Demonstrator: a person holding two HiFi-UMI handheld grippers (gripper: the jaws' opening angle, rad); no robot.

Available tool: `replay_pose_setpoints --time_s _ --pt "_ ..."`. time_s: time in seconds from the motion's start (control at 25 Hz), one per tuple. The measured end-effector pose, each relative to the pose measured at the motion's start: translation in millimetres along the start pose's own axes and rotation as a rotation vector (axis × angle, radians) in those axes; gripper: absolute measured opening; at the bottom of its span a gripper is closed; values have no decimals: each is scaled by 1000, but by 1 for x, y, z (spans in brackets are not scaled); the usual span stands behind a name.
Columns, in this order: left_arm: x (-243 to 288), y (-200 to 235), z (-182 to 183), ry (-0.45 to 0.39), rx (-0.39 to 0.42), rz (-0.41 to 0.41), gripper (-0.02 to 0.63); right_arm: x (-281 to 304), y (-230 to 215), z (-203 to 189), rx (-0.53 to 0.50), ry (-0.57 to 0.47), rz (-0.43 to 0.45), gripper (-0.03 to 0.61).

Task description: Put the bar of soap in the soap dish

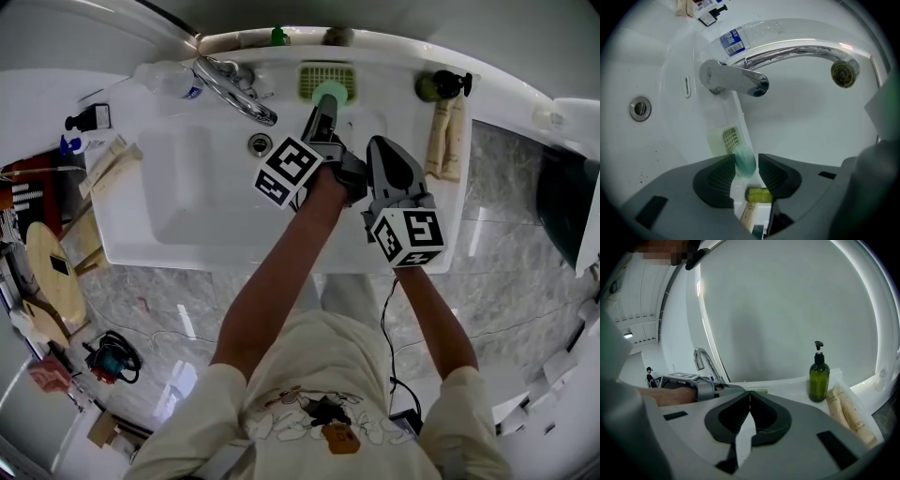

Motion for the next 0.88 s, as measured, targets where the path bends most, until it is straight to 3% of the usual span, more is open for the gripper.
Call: replay_pose_setpoints --time_s 0.32,0.44,0.68,0.88 --pt "-7 4 3 -8 8 42 133 -2 2 -3 2 4 2 8" --pt "-5 4 5 -11 16 55 104 -2 2 -4 0 6 2 8" --pt "-2 1 16 -74 21 24 104 -2 3 -3 -3 4 -1 8" --pt "-5 -1 19 -78 35 24 104 -2 4 -3 -4 5 -3 8"
Point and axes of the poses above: the fingertips, and each gripper's own axes: x forward along the fingers, y to its left, z out of its top, the point moved 7 cm from there along -x, backward along the fingers, and after that the axes turned 4 degrees about z, right-handed, at the moved point
